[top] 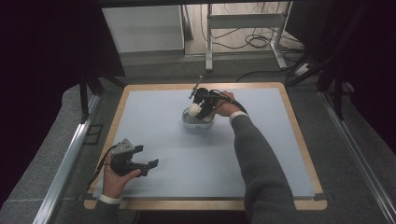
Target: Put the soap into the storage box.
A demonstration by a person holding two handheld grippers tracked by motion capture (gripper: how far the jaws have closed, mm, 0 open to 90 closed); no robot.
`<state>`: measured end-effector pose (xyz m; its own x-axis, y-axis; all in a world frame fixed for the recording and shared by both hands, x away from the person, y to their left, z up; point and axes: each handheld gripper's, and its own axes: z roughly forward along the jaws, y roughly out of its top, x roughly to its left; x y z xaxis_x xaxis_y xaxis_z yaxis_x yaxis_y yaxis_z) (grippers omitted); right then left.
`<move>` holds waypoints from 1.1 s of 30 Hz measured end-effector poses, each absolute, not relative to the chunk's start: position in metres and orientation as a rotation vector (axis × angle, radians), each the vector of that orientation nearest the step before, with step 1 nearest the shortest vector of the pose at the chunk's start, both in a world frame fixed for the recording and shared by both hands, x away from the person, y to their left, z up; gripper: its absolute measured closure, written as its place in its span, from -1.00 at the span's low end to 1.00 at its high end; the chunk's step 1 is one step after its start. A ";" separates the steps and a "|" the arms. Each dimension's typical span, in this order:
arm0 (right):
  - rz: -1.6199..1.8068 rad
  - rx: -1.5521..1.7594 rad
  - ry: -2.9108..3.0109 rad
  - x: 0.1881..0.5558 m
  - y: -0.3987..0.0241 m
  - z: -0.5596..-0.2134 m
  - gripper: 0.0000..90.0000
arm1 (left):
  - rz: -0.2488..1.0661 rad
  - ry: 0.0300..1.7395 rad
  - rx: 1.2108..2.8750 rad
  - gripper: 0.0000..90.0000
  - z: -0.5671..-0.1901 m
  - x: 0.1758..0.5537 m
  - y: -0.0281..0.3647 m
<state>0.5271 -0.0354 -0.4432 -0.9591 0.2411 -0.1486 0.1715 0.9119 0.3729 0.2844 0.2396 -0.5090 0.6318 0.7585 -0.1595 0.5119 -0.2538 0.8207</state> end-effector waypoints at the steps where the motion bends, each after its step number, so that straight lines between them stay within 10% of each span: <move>1: 0.532 0.330 2.883 0.526 -0.035 -0.444 0.10 | 0.333 1.006 1.925 -0.80 -0.509 0.285 0.239; 33: 1.056 0.698 2.703 0.482 -0.096 -0.427 -0.38 | 0.343 1.025 1.917 -0.80 -0.507 0.279 0.241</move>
<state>0.4819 -0.0964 -0.4271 -0.8791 0.4761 0.0228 0.3654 0.6424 0.6737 0.2790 0.2408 -0.5070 0.6165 0.7708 -0.1604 0.5190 -0.2447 0.8190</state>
